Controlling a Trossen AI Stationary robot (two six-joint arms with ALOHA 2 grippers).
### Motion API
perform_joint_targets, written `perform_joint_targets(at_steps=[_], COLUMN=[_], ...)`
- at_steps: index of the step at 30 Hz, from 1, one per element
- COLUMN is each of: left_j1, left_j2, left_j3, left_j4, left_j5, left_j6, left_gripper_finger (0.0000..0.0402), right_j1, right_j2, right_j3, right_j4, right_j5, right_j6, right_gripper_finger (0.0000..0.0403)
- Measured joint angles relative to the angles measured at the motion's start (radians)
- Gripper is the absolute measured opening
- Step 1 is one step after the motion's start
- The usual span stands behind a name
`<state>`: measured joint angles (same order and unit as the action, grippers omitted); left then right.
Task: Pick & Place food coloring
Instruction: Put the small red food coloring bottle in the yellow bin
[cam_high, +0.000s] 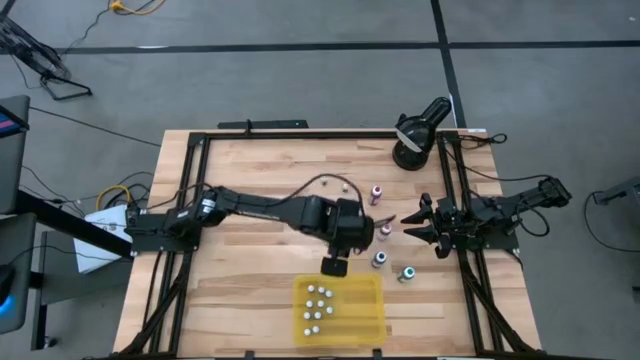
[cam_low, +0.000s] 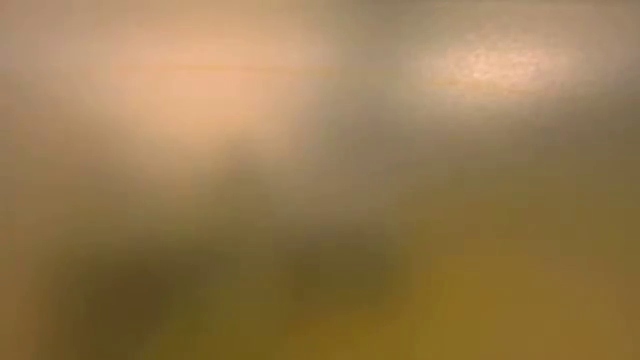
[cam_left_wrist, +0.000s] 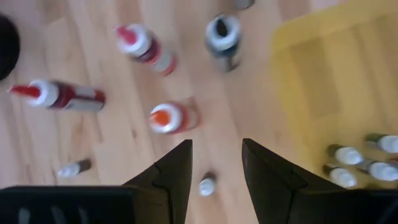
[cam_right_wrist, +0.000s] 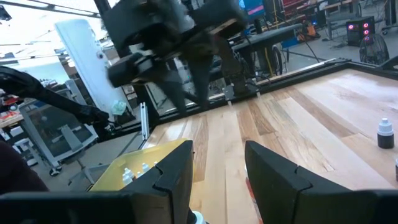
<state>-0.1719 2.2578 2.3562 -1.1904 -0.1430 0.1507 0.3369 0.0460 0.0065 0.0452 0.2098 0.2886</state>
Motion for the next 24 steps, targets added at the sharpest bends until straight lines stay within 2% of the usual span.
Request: perform_joint_targets(at_steps=[8,14,19,24], left_j1=[0.1,0.189,0.269,0.355], left_j2=[-0.042,-0.063,-0.064,-0.065], left_j3=[-0.007,-0.007,-0.007,-0.007], left_j4=[-0.02,-0.013,-0.006,-0.007], left_j5=[-0.052,-0.052,-0.019,0.006], left_j6=[0.048,0.139,0.17,0.129], left_gripper_finger=[0.0132,0.0132,0.0132,0.0132], right_j1=[0.0,0.0,0.0,0.0], right_j2=[0.0,0.0,0.0,0.0], right_j3=[0.0,0.0,0.0,0.0], right_j4=[0.0,0.0,0.0,0.0], right_j5=[0.0,0.0,0.0,0.0], right_j6=[0.0,0.0,0.0,0.0], right_gripper_finger=[0.0137,0.0139,0.0137,0.0138])
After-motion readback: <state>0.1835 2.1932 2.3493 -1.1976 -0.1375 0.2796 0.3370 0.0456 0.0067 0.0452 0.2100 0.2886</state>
